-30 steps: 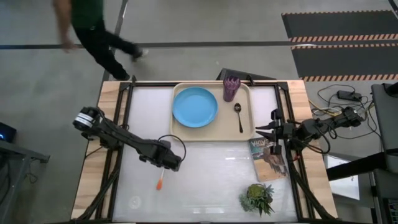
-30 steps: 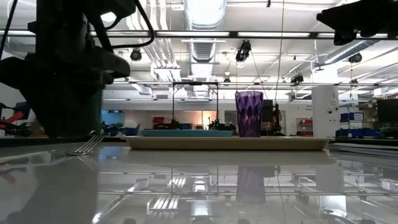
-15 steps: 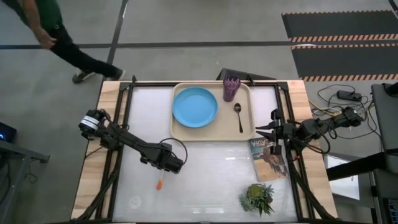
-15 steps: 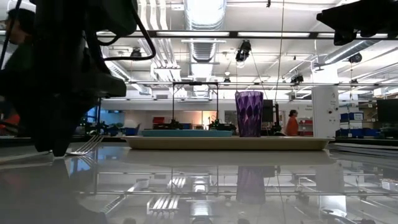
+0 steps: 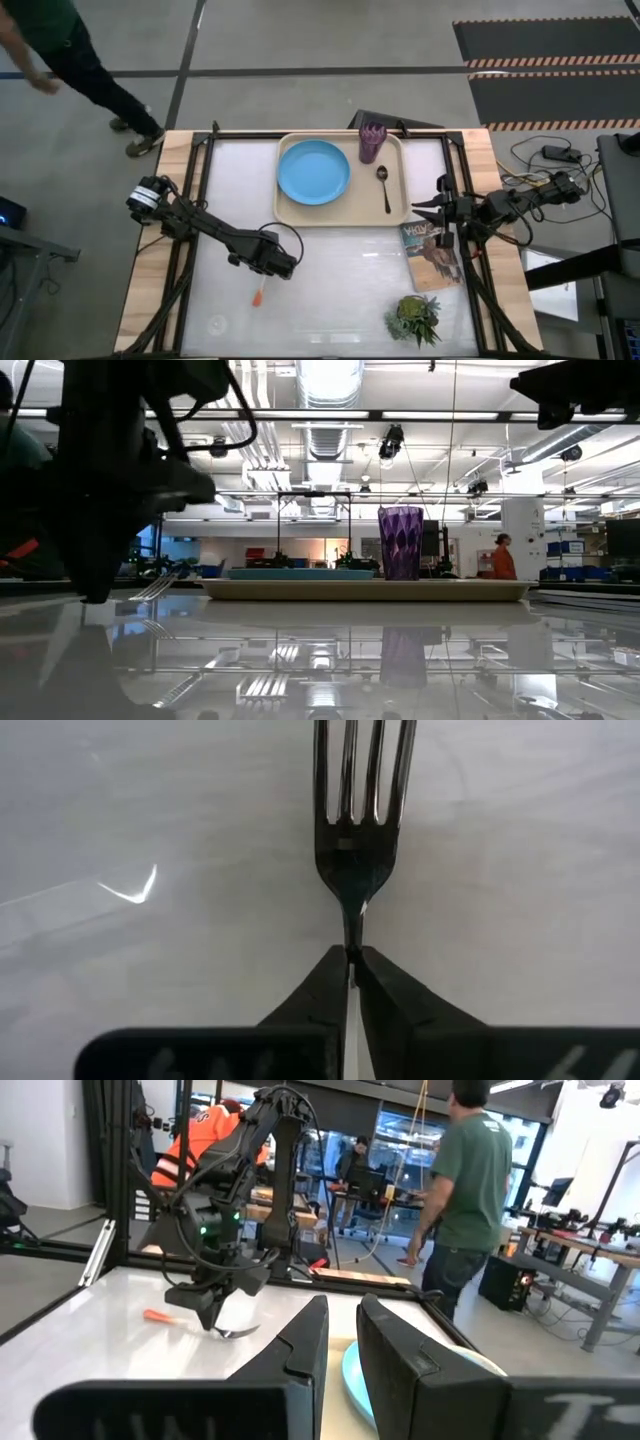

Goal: Pick and place plate/cup/fork/spoon on tray
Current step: Put the orange fork to the right of the plate on the tray

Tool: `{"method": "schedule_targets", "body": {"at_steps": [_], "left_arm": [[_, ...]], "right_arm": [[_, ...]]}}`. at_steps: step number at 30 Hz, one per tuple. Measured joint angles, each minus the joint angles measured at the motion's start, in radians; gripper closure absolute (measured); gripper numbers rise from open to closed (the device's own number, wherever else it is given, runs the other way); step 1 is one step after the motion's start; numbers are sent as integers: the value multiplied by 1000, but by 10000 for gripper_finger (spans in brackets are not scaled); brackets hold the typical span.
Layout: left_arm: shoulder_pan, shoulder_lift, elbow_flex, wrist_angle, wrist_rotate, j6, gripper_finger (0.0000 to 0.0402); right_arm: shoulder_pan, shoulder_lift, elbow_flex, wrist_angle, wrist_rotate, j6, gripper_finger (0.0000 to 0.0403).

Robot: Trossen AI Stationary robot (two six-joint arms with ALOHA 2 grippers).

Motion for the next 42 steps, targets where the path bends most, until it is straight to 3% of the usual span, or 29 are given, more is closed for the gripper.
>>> {"method": "schedule_targets", "body": {"at_steps": [5,12,18,29,38,42], "left_arm": [[15,-4,42,0,0,0,400],[61,-7,129,0,-7,27,401],[106,-8,217,18,-101,138,401],[218,-6,317,374,-276,565,401],[299,8,321,465,-278,653,401],[315,75,405,493,-271,718,401]], "right_arm": [[0,0,65,-134,0,38,355],[0,0,89,-144,-1,49,355],[0,0,96,-138,-1,43,355],[0,0,96,-97,-1,42,355],[0,0,96,-94,-1,40,355],[0,0,96,-92,-2,32,355]]}}
